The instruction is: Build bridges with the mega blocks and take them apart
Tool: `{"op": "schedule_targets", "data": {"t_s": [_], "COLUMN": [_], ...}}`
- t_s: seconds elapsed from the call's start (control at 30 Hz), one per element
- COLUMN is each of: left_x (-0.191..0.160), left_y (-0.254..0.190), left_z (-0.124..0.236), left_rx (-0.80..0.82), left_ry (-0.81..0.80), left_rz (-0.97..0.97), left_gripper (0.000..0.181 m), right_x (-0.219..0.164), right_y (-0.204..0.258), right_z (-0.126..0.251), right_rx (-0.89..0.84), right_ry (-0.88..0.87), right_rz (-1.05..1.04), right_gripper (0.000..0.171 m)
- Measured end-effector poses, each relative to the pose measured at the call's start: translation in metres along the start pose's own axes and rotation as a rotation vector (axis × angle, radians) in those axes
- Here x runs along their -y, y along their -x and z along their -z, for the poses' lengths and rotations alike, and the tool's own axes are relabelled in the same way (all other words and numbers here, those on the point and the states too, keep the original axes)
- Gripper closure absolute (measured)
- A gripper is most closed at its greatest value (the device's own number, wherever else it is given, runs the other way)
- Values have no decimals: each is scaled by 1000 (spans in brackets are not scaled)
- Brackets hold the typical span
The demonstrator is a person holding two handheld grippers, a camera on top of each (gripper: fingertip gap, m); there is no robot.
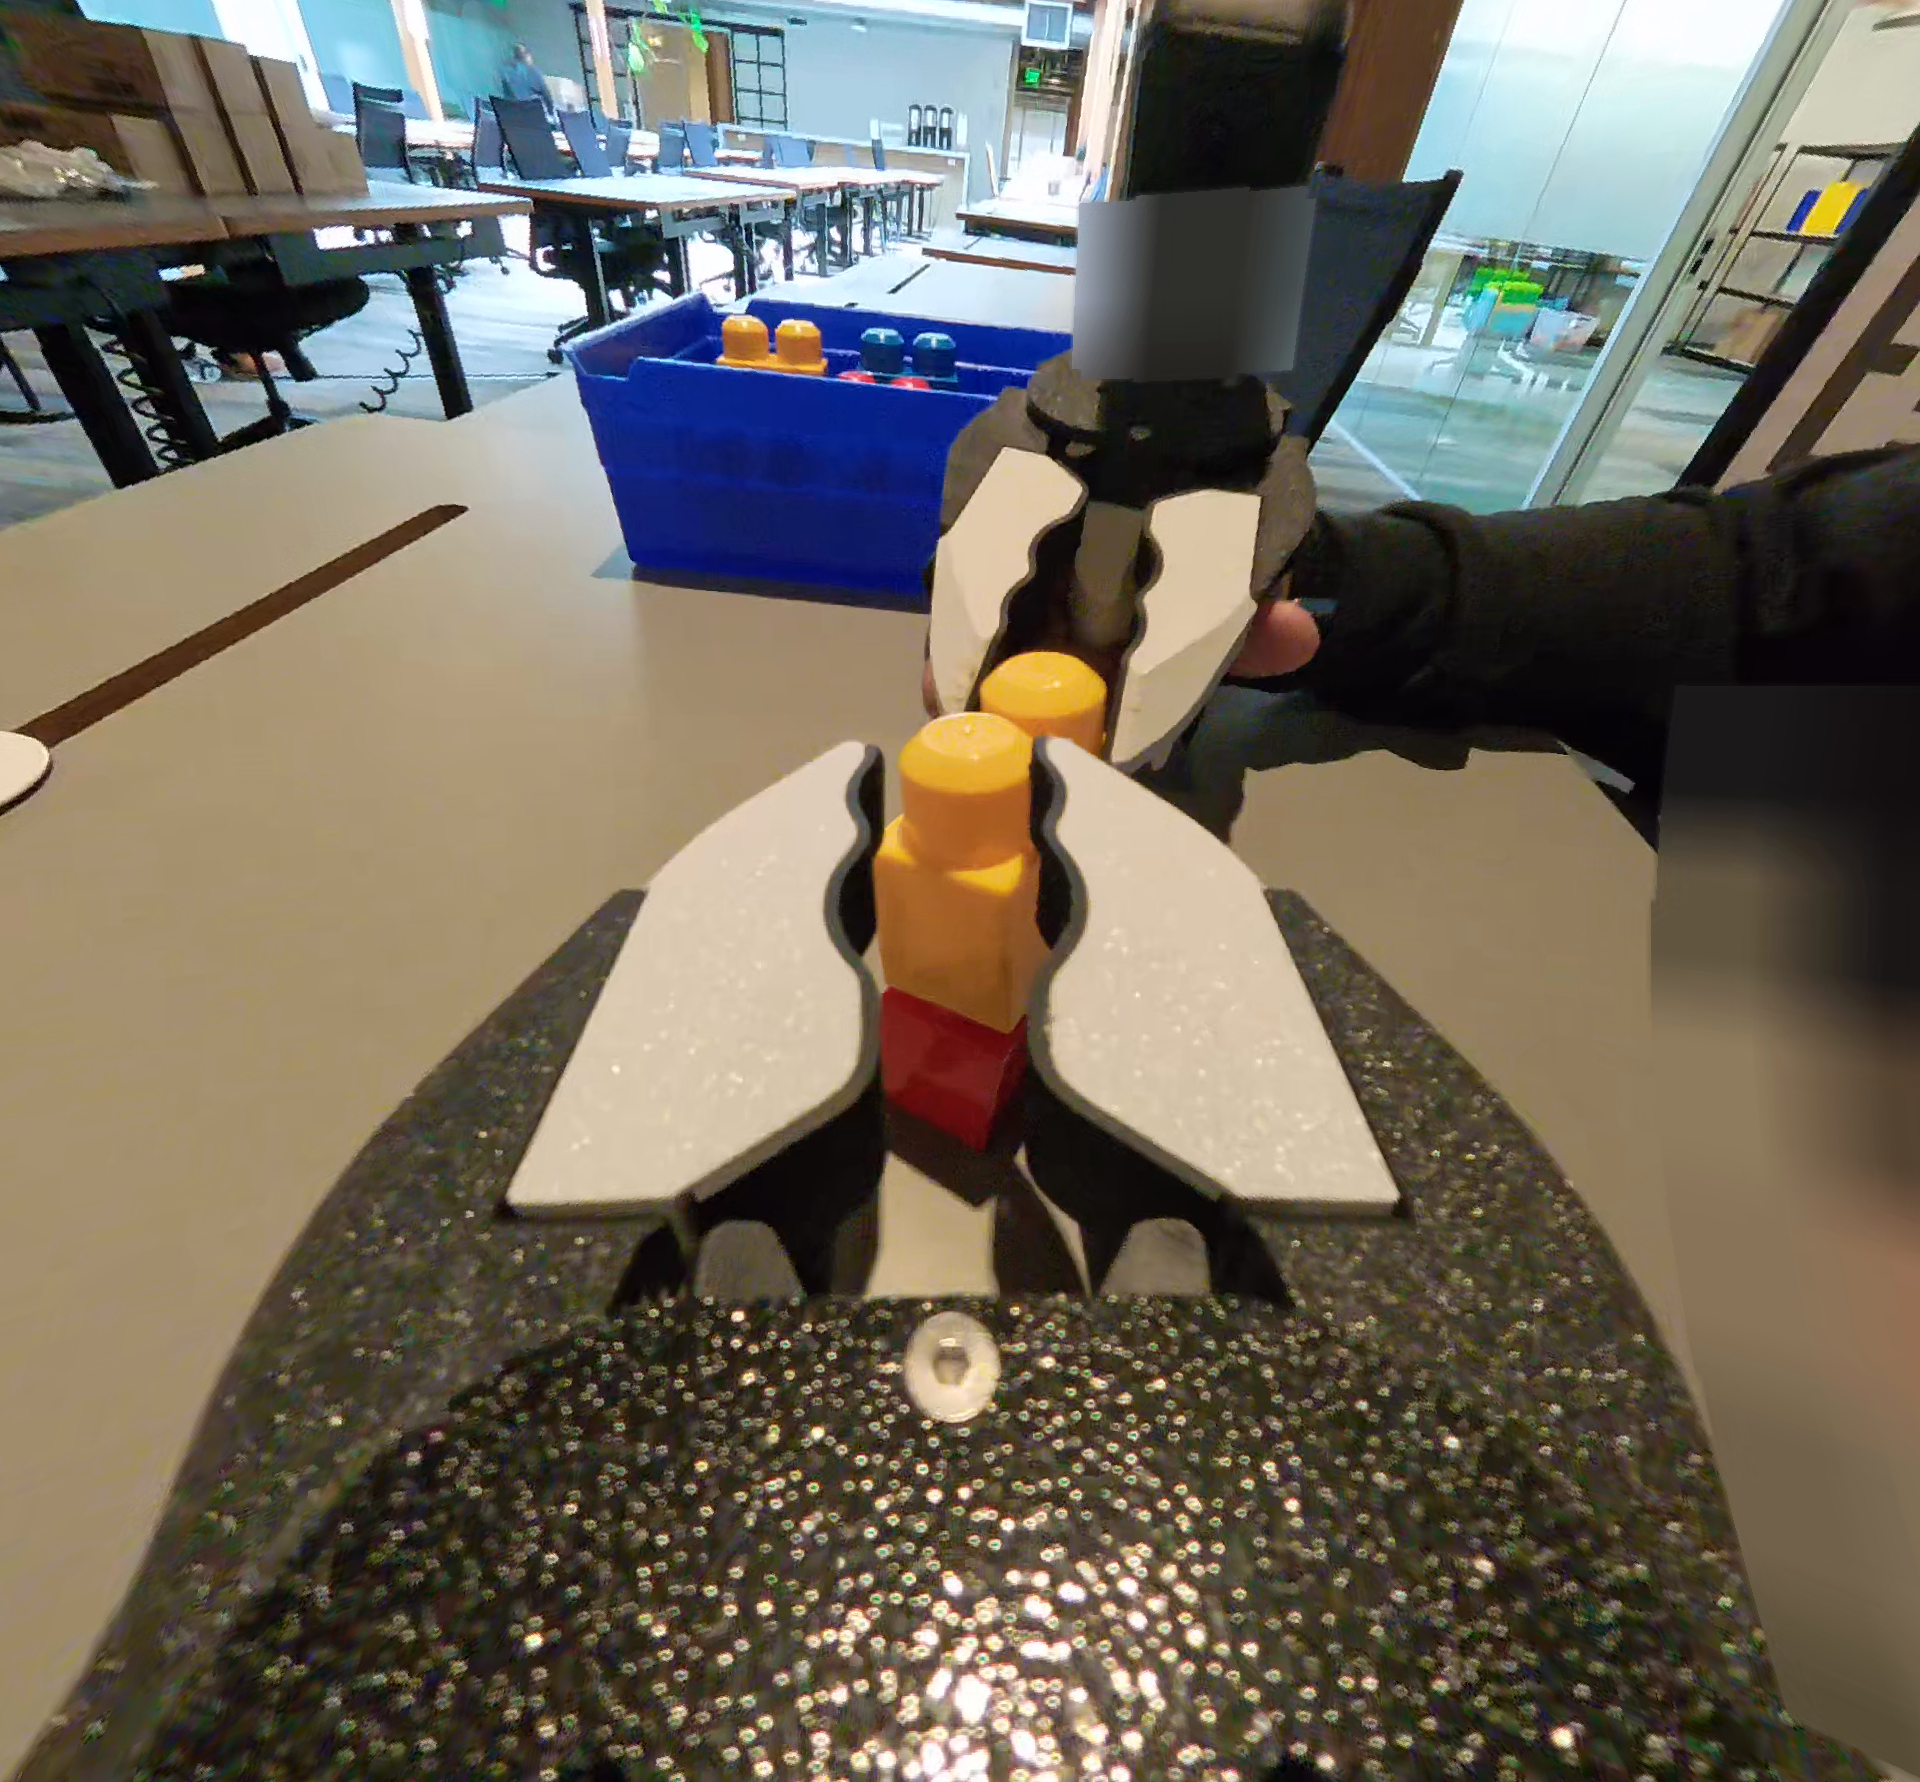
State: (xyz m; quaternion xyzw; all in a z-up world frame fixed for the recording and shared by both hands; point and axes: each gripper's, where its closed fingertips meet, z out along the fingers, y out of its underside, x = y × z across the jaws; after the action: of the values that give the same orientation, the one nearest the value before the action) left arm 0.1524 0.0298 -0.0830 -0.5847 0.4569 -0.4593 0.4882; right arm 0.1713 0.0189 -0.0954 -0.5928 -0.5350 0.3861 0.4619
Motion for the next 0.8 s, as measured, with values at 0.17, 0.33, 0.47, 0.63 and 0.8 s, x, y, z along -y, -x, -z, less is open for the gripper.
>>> {"op": "schedule_targets", "data": {"t_s": [0.17, 0.33, 0.47, 0.63, 0.8], "left_x": [-7, -17, -19, -26, -26], "left_y": [-3, -4, -5, -5, -5], "left_z": [0, -1, -1, 2, 1], "left_rx": [9, 2, 5, 17, 21], "left_ry": [72, 137, 159, 197, 170], "left_rz": [-78, -57, -49, -96, -95], "left_gripper": [158, 155, 155, 155, 155], "right_x": [0, -1, -1, -4, -7], "right_y": [1, 2, 2, 6, 6], "right_z": [0, 0, 0, -5, -5], "right_rx": [-12, -13, -9, -16, 17], "right_ry": [9, 14, 16, 50, 35], "right_rz": [41, 46, 41, 61, 6], "right_gripper": [141, 141, 141, 142, 142]}}
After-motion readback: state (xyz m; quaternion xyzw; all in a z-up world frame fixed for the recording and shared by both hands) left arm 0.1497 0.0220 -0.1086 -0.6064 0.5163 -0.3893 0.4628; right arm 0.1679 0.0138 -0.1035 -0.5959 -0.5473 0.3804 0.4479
